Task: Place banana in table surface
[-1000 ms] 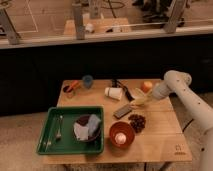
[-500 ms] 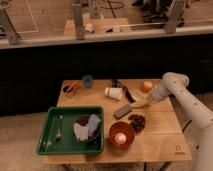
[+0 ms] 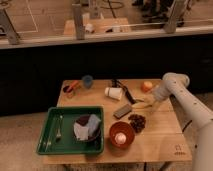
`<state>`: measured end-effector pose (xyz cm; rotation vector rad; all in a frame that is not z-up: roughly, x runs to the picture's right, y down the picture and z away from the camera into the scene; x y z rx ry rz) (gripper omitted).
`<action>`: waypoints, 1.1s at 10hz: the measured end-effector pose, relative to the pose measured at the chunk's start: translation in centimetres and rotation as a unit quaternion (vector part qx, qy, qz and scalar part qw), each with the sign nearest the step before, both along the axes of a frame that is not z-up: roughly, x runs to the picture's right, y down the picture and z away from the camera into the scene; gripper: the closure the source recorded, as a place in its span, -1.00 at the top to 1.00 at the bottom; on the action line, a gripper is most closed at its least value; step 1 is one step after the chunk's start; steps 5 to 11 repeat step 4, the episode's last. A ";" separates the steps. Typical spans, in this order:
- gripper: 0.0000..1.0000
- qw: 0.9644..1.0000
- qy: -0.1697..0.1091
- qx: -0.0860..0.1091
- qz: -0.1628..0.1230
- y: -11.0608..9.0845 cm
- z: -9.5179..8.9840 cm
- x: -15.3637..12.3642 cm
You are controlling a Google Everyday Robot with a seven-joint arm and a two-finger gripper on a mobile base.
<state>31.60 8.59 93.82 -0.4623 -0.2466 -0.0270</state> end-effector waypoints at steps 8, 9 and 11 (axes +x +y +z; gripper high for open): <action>0.60 0.999 0.000 0.001 0.032 -1.0 -0.9 0.5; 0.60 0.999 0.000 0.001 0.032 -1.0 -0.9 0.5; 0.60 0.999 0.000 0.001 0.032 -1.0 -0.9 0.5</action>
